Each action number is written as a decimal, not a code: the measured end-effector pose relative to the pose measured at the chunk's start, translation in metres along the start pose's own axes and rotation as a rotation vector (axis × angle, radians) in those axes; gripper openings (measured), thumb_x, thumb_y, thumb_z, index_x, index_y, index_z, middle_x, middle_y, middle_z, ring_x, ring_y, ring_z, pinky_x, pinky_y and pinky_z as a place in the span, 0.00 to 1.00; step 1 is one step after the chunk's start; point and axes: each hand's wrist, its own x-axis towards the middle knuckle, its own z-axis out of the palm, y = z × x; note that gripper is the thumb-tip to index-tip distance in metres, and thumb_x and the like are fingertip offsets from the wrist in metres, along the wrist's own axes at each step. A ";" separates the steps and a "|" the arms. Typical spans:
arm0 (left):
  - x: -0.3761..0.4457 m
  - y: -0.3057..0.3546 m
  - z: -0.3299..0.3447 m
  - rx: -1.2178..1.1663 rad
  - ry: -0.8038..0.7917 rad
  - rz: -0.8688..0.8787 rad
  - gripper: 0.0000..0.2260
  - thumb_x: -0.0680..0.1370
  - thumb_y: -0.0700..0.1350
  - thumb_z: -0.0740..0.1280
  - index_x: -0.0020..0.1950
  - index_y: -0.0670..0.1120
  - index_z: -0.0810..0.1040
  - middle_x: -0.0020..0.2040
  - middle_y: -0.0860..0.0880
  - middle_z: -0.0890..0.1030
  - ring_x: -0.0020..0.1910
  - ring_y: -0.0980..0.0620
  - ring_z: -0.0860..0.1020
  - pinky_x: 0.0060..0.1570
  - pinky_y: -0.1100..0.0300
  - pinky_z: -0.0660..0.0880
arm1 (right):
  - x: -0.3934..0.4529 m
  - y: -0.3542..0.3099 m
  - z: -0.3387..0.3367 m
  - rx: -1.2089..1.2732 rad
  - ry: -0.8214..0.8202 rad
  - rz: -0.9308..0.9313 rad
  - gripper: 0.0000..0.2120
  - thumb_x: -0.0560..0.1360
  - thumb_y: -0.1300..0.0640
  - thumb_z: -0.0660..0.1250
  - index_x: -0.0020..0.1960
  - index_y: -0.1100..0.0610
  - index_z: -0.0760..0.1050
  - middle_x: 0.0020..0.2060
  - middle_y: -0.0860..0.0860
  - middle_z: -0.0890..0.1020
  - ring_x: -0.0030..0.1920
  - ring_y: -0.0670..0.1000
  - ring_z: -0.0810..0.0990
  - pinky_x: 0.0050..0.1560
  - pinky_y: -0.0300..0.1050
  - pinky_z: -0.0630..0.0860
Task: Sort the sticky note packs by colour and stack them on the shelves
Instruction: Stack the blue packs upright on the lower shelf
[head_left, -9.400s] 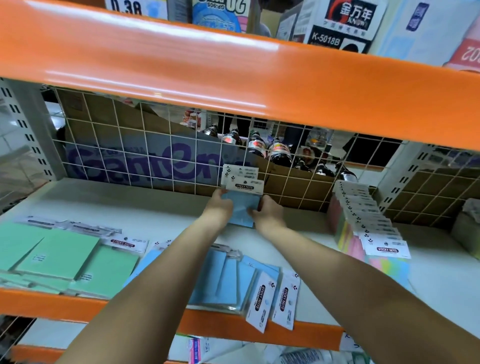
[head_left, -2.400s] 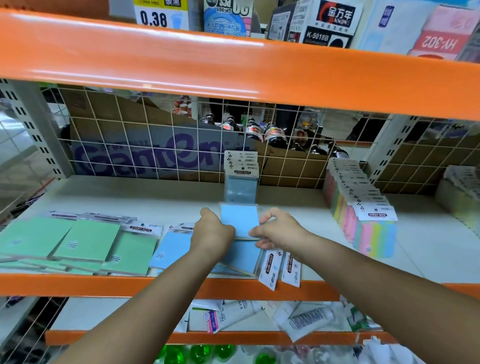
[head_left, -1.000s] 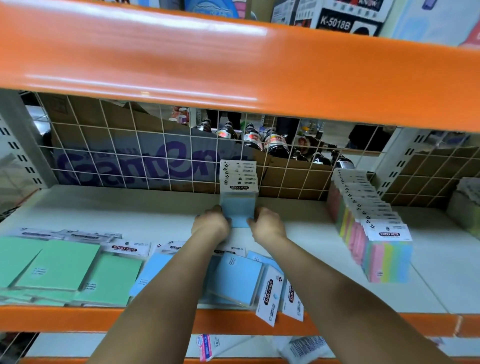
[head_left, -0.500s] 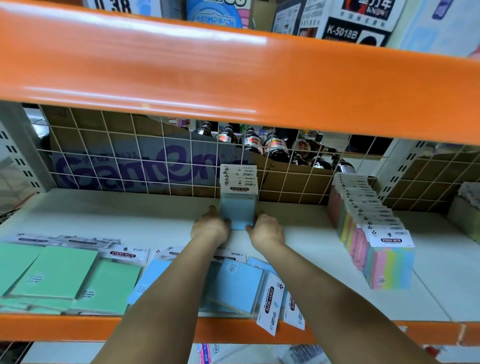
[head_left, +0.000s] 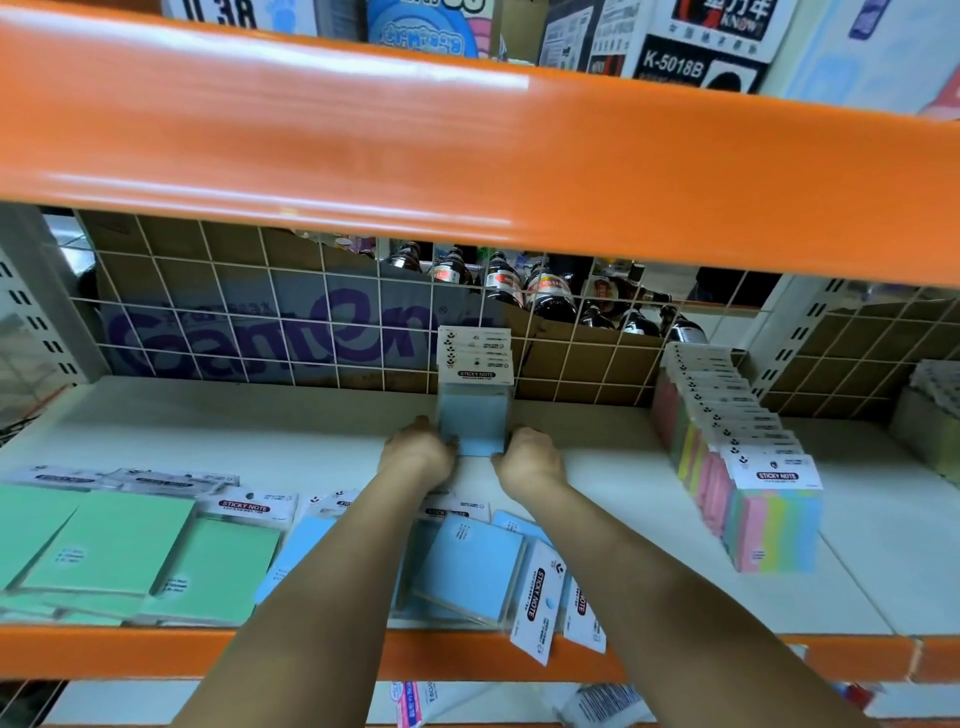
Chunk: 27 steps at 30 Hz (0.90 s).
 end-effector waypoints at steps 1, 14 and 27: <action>-0.002 0.000 -0.001 -0.004 -0.010 0.004 0.21 0.79 0.55 0.61 0.65 0.42 0.67 0.63 0.42 0.75 0.61 0.41 0.73 0.55 0.54 0.71 | -0.001 0.001 0.000 -0.005 -0.004 -0.005 0.13 0.79 0.57 0.64 0.61 0.61 0.74 0.60 0.58 0.78 0.59 0.59 0.78 0.49 0.43 0.73; -0.082 -0.008 -0.016 -0.078 0.015 0.182 0.20 0.79 0.47 0.60 0.70 0.44 0.64 0.67 0.42 0.72 0.64 0.41 0.71 0.62 0.53 0.69 | -0.032 0.022 -0.022 0.192 -0.274 -0.098 0.31 0.75 0.58 0.70 0.74 0.60 0.62 0.66 0.58 0.73 0.61 0.56 0.76 0.61 0.48 0.74; -0.123 -0.022 -0.031 0.117 -0.224 0.252 0.33 0.70 0.63 0.69 0.71 0.50 0.67 0.66 0.45 0.70 0.67 0.46 0.64 0.66 0.52 0.65 | -0.064 0.032 -0.040 0.078 -0.273 -0.215 0.16 0.70 0.44 0.73 0.41 0.56 0.74 0.34 0.52 0.77 0.36 0.51 0.75 0.39 0.43 0.71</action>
